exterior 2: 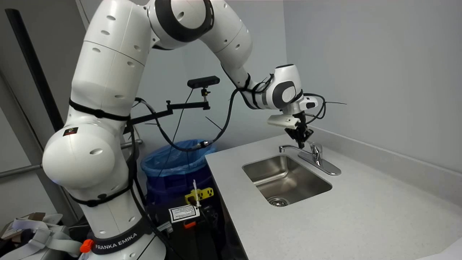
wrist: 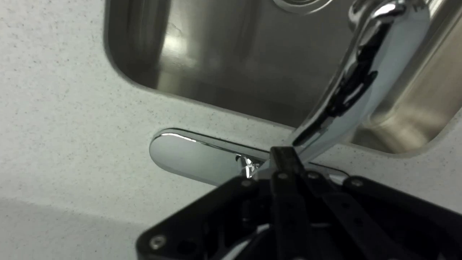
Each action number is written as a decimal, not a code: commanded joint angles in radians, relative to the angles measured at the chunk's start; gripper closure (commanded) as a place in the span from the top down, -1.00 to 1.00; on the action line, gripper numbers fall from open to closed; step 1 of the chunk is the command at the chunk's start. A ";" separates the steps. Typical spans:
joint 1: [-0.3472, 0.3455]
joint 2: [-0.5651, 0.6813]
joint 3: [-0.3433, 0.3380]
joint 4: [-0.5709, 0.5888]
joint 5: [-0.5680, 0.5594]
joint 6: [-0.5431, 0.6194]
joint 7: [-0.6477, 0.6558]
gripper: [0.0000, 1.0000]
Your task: Turn the faucet to the left and then lift the handle
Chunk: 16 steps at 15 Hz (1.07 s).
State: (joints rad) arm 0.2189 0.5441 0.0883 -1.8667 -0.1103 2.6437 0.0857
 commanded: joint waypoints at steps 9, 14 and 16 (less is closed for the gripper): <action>0.038 0.053 -0.005 0.059 0.011 0.173 0.027 -1.00; 0.046 0.066 -0.012 0.068 0.011 0.222 0.033 -1.00; 0.046 0.068 -0.013 0.067 0.014 0.250 0.036 -1.00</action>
State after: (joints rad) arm 0.2464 0.5920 0.0905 -1.8243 -0.1087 2.8455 0.1029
